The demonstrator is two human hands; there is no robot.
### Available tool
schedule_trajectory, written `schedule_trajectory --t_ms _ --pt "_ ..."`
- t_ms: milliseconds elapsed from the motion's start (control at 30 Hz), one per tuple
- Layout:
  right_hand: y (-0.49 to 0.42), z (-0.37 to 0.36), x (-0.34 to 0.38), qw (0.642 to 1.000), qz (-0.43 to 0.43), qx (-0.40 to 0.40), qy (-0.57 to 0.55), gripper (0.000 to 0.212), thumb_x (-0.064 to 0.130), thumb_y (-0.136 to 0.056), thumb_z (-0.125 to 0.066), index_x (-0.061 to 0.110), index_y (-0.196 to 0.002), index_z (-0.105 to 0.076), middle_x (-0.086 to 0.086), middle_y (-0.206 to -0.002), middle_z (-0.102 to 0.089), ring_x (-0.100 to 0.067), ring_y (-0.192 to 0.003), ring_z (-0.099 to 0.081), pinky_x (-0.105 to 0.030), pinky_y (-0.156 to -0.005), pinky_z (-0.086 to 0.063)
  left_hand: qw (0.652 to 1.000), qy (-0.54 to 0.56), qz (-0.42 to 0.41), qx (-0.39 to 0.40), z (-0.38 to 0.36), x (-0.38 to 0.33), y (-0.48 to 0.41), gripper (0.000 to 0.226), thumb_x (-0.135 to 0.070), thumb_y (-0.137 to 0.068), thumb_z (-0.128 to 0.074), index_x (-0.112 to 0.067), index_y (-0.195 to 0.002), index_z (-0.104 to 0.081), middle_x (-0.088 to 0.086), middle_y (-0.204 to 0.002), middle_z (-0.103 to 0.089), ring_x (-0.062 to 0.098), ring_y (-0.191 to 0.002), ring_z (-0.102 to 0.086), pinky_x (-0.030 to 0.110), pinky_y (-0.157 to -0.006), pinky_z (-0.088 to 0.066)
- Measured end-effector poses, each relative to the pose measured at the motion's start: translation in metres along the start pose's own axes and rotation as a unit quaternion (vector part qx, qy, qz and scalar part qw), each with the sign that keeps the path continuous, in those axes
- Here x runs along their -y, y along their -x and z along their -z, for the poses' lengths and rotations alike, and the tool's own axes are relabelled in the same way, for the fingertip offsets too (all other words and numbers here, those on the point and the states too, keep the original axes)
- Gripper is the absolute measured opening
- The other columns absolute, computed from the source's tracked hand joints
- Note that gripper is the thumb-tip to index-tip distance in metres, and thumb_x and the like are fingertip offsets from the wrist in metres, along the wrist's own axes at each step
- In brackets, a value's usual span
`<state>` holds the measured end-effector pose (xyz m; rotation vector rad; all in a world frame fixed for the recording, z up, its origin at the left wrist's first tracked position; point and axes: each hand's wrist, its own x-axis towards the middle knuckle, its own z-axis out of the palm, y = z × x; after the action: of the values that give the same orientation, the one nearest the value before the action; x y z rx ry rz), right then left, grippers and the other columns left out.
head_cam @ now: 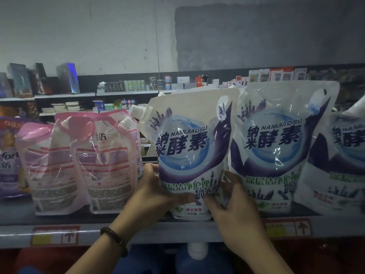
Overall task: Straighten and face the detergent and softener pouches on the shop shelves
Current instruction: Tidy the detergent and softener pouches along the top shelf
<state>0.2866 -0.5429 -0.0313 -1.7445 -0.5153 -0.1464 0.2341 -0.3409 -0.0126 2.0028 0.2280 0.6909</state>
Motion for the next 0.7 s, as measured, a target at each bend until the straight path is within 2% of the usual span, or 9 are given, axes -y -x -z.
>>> schedule_trajectory --t_ms 100,233,333,467,600,700 --pt "-0.003 0.002 -0.007 1.0 0.007 -0.011 0.0 0.052 0.015 -0.089 -0.083 0.037 -0.129 -0.058 0.027 -0.113 -0.074 0.014 -0.107 -0.065 -0.014 -0.091 -0.056 1.0 -0.01 -0.011 -0.004 -0.002 -0.003 0.002 0.093 -0.044 -0.046 -0.107 -0.027 -0.117 -0.048 -0.008 -0.115 -0.072 -0.006 -0.1 -0.071 0.021 -0.076 -0.062" --pt "-0.004 0.002 -0.01 1.0 0.015 0.009 0.001 0.046 0.025 -0.092 -0.081 0.041 -0.129 -0.059 0.028 -0.121 -0.072 0.013 -0.116 -0.062 -0.023 -0.098 -0.053 1.0 -0.012 -0.013 -0.005 -0.003 -0.005 0.005 0.092 -0.041 -0.048 -0.107 -0.025 -0.117 -0.048 -0.009 -0.114 -0.072 -0.006 -0.098 -0.071 0.02 -0.073 -0.062" --pt "-0.005 0.003 -0.012 1.0 0.019 0.003 0.008 0.041 0.026 -0.091 -0.082 0.043 -0.123 -0.061 0.032 -0.116 -0.071 0.015 -0.113 -0.061 -0.02 -0.093 -0.052 1.0 -0.008 -0.008 -0.01 -0.005 -0.005 0.007 0.089 -0.038 -0.05 -0.107 -0.025 -0.116 -0.048 -0.01 -0.112 -0.072 -0.004 -0.096 -0.072 0.021 -0.071 -0.061" --pt "-0.003 0.005 -0.013 0.999 0.027 -0.022 0.01 0.038 0.023 -0.089 -0.084 0.045 -0.109 -0.061 0.037 -0.106 -0.068 0.017 -0.103 -0.061 -0.011 -0.08 -0.047 1.0 0.005 0.001 -0.013 -0.008 -0.004 0.007 0.09 -0.038 -0.049 -0.107 -0.025 -0.116 -0.048 -0.009 -0.111 -0.073 0.001 -0.095 -0.074 0.029 -0.073 -0.065" --pt "0.001 0.004 -0.012 0.999 0.034 -0.039 0.018 0.036 0.022 -0.09 -0.082 0.043 -0.108 -0.059 0.036 -0.104 -0.069 0.016 -0.101 -0.062 -0.012 -0.079 -0.047 1.0 0.021 -0.003 -0.013 -0.012 -0.004 0.009 0.092 -0.038 -0.049 -0.107 -0.027 -0.117 -0.046 -0.015 -0.108 -0.074 0.004 -0.097 -0.076 0.033 -0.075 -0.066" --pt "0.004 0.006 -0.008 0.999 0.02 -0.028 0.018 0.039 0.025 -0.091 -0.082 0.049 -0.107 -0.056 0.029 -0.102 -0.071 0.013 -0.102 -0.064 -0.014 -0.081 -0.049 1.0 0.016 -0.011 0.002 -0.009 -0.004 0.013 0.094 -0.046 -0.05 -0.104 -0.028 -0.119 -0.043 -0.014 -0.114 -0.072 0.004 -0.101 -0.075 0.034 -0.079 -0.066"
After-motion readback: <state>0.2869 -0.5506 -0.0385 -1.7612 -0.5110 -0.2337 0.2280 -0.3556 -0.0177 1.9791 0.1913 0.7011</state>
